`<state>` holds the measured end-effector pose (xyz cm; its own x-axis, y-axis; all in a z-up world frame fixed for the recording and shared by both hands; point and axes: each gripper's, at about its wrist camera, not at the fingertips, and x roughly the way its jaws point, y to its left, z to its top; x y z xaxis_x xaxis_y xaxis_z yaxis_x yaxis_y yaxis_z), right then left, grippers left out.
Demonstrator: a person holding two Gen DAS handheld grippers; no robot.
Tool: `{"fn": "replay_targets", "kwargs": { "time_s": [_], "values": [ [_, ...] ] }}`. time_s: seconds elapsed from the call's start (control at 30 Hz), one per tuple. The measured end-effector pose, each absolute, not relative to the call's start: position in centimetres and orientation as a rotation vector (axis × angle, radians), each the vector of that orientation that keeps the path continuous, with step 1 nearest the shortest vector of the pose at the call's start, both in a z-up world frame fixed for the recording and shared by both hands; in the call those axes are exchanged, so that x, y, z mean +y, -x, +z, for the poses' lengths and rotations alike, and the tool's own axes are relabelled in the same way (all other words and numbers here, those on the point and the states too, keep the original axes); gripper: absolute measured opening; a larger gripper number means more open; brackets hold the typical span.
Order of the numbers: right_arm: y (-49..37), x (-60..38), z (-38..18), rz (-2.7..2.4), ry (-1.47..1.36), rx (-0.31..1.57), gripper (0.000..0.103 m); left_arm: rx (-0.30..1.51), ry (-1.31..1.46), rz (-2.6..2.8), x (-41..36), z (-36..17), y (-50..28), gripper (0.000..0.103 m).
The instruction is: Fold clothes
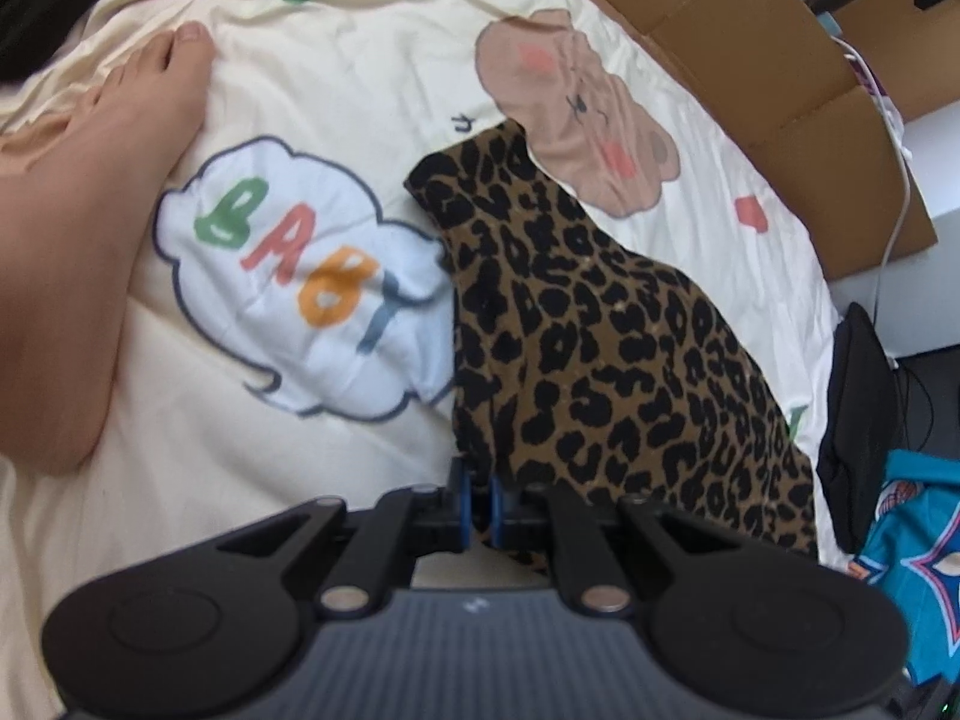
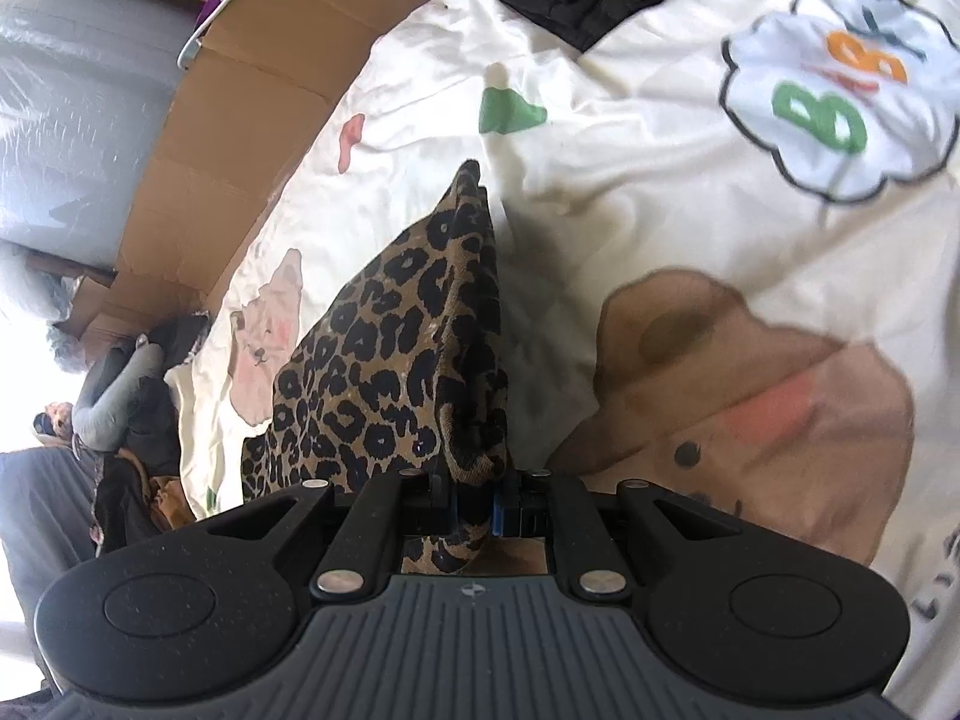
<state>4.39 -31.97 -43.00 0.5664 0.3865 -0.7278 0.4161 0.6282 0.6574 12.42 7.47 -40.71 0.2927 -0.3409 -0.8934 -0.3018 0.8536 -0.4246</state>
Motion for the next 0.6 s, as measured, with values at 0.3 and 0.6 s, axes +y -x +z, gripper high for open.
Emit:
{"fn": "replay_targets", "kwargs": {
  "time_s": [0.3,0.6],
  "values": [
    [-6.5,-34.0,-40.7,-0.018,-0.857,1.003,0.007,1.357,0.653,-0.026,5.5,-41.7,-11.4,0.006],
    [-9.2,-35.2,-38.6,0.010,-0.779,0.995,0.007,1.397,0.707,-0.054,3.8,-41.8,-10.3,0.006]
  ]
}}
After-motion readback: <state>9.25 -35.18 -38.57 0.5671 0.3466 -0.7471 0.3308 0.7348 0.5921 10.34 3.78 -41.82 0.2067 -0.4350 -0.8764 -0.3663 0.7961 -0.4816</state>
